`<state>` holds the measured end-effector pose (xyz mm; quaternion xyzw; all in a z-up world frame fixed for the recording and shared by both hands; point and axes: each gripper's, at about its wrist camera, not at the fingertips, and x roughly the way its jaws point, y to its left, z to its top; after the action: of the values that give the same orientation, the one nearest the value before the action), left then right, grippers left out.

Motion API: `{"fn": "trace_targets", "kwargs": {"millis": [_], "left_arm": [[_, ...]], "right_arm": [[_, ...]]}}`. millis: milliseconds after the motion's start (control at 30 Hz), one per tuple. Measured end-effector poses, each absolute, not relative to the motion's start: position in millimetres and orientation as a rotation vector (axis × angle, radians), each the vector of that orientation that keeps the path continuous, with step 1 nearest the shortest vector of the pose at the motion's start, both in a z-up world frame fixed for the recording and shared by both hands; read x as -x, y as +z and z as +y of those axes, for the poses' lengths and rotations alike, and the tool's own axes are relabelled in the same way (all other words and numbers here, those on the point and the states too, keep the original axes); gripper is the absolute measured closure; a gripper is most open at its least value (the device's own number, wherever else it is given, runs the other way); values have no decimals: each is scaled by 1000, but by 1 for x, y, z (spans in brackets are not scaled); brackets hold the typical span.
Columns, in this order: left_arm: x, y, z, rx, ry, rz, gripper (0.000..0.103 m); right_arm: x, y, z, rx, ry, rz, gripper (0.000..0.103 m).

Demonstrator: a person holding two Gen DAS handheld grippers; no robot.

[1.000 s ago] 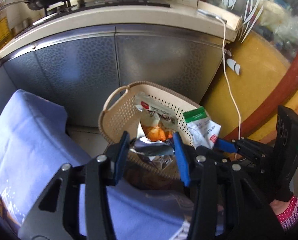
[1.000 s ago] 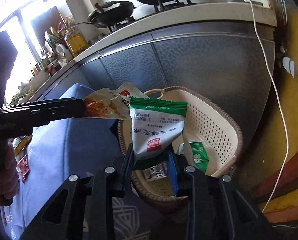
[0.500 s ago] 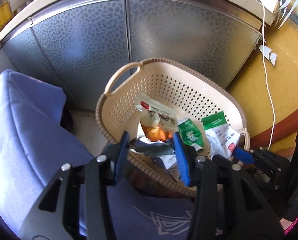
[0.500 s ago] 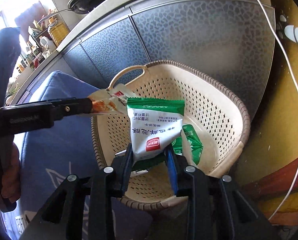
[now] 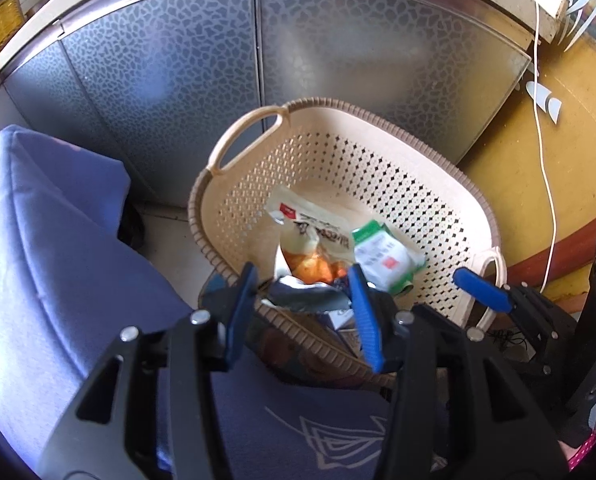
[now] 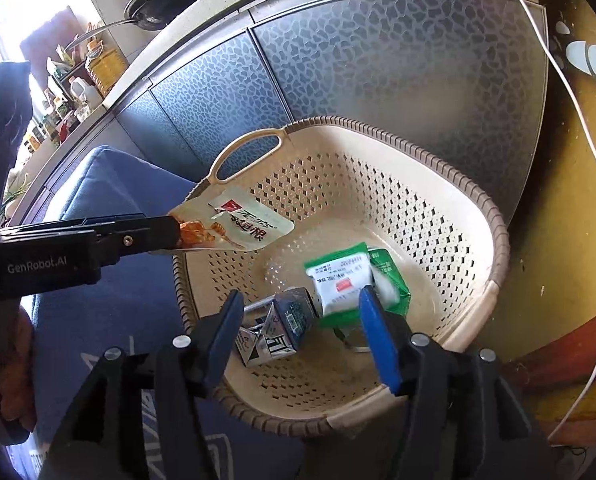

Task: Collect trash
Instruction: 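Open the right tool over the basket while the left tool releases the orange bag, then move both tools back over the table toward the remaining trash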

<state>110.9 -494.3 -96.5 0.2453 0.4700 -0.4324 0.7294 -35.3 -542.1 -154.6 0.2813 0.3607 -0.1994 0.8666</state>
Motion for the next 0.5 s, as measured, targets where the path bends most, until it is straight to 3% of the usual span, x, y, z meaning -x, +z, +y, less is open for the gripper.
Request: {"fn": "trace_targets", "kwargs": {"millis": [100, 233, 500], "left_arm": [[-110, -98, -495, -553, -938, 1039, 54], [-108, -95, -495, -561, -932, 1017, 33], [-108, -78, -477, -491, -885, 918, 30]], "right_arm": [[40, -152, -542, -600, -424, 749, 42], [47, -146, -541, -614, -428, 738, 42], [60, -122, -535, -613, -435, 689, 42]]}}
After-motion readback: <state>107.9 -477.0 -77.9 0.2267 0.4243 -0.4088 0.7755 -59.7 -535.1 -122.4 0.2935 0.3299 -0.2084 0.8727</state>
